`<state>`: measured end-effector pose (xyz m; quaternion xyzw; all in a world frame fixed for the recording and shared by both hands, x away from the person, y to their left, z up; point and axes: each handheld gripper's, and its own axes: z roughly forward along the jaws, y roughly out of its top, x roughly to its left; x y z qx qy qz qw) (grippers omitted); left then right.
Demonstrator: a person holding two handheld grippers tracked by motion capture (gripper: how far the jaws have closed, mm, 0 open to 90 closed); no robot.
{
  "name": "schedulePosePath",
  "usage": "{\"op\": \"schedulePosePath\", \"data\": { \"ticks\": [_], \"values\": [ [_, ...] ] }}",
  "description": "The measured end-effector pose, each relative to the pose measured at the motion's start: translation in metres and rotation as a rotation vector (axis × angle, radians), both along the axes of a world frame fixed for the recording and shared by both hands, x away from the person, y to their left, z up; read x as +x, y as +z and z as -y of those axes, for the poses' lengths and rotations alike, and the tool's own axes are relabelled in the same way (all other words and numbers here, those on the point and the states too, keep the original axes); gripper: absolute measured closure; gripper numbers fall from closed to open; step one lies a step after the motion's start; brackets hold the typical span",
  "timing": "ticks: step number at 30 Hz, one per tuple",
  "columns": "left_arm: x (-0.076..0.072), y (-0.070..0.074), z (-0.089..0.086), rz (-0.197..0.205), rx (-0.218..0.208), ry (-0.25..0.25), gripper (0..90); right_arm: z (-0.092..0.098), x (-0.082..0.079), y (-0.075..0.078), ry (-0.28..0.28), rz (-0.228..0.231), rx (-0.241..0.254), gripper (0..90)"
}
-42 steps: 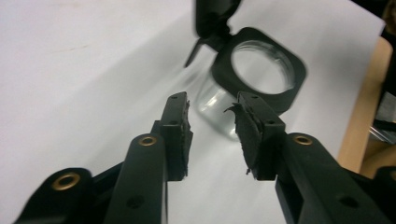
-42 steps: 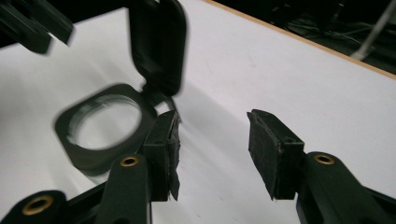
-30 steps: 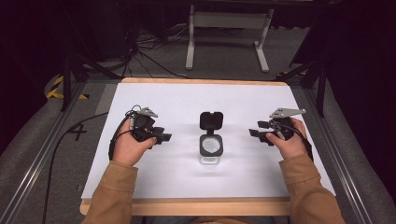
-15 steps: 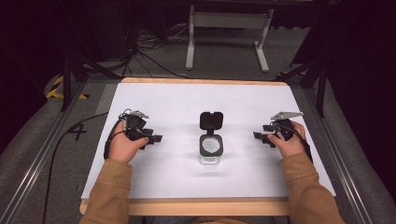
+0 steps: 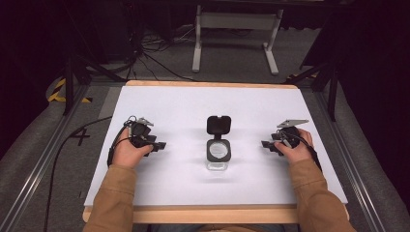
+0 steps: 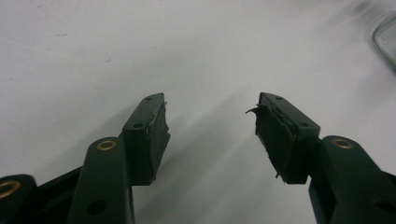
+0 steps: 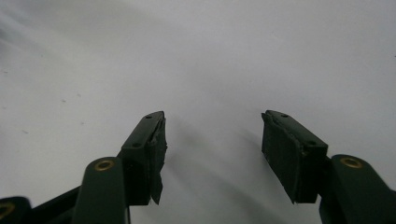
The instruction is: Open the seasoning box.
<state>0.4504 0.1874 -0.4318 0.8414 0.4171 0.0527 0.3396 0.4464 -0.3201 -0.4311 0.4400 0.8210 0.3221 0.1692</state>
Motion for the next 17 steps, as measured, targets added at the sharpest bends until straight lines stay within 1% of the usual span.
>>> {"op": "schedulePosePath", "data": {
  "ticks": [1, 2, 3, 5, 7, 10, 13, 15, 17],
  "values": [
    [-0.0001, -0.0014, 0.0009, -0.004, -0.005, 0.0, 43.1, -0.0008, 0.0, -0.0009, 0.006, 0.002, -0.004, 41.0],
    [0.0007, -0.0022, 0.0008, 0.001, 0.002, -0.014, 42.8, -0.0016, -0.0003, -0.0016, 0.01, 0.004, -0.007, 41.0],
    [0.0006, -0.0033, 0.0017, -0.001, -0.005, -0.015, 42.2, -0.0024, -0.0004, -0.0024, 0.017, 0.011, -0.009, 40.9],
    [0.0005, -0.0049, 0.0029, -0.001, -0.005, -0.026, 42.0, -0.0033, -0.0009, -0.0035, 0.026, 0.017, -0.005, 40.5],
    [0.0003, -0.0056, 0.0046, 0.009, 0.014, -0.038, 41.8, -0.0036, -0.0013, -0.0052, 0.03, 0.029, -0.012, 39.8],
    [-0.0003, -0.0056, 0.0068, 0.003, 0.002, -0.05, 41.3, -0.0044, -0.0016, -0.0051, 0.037, 0.028, -0.012, 39.4],
    [-0.0006, -0.0058, 0.0084, -0.006, 0.012, -0.059, 40.8, -0.0042, -0.0017, -0.0047, 0.042, 0.027, -0.016, 39.3],
    [-0.0009, -0.0056, 0.0093, -0.002, 0.007, -0.055, 40.2, -0.0041, -0.0019, -0.0042, 0.043, 0.029, -0.013, 39.3],
    [-0.0012, -0.0037, 0.0095, 0.001, -0.01, -0.056, 39.7, -0.0043, -0.0026, -0.0021, 0.042, 0.037, -0.005, 39.4]
  ]
}}
